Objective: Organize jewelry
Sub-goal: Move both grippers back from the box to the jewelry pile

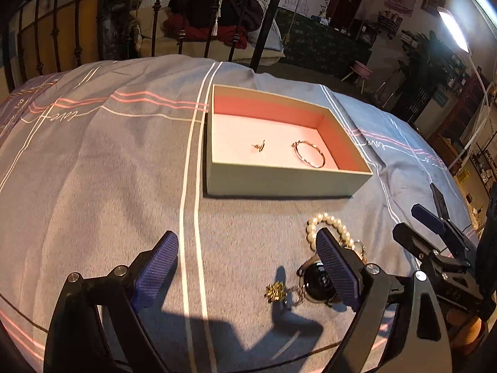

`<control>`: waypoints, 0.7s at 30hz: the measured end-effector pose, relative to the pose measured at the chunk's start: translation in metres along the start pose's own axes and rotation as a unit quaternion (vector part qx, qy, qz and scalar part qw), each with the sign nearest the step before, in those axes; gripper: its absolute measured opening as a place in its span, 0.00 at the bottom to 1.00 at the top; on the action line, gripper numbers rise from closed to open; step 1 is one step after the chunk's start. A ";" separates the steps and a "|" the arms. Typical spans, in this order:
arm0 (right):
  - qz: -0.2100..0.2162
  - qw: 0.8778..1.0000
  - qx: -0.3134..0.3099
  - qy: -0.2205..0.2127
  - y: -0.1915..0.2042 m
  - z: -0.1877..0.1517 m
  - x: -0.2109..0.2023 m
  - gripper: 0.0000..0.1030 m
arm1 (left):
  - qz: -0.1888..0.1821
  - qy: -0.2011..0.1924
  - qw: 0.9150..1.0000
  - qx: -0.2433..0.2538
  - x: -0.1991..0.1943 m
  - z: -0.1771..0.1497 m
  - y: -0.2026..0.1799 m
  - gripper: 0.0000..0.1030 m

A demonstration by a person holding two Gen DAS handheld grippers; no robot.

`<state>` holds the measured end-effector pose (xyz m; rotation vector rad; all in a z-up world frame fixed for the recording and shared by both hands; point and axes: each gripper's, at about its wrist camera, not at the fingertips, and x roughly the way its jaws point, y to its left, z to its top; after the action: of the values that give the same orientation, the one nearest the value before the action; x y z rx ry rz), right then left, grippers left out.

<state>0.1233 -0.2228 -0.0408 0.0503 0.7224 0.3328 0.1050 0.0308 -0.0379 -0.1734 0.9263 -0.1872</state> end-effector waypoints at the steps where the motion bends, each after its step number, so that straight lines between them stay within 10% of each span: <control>1: -0.001 1.000 -0.005 0.007 0.002 -0.005 0.001 0.81 | 0.000 0.005 1.000 0.000 0.001 -0.007 0.001 0.83; 21: 0.006 0.995 -0.054 0.083 0.016 -0.023 0.029 0.45 | 0.036 0.005 0.996 0.076 0.000 -0.040 -0.011 0.69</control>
<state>0.1240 -0.2005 -0.0740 -0.0755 0.8671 0.3890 0.0716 0.0178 -0.0591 0.0016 0.9226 -0.1906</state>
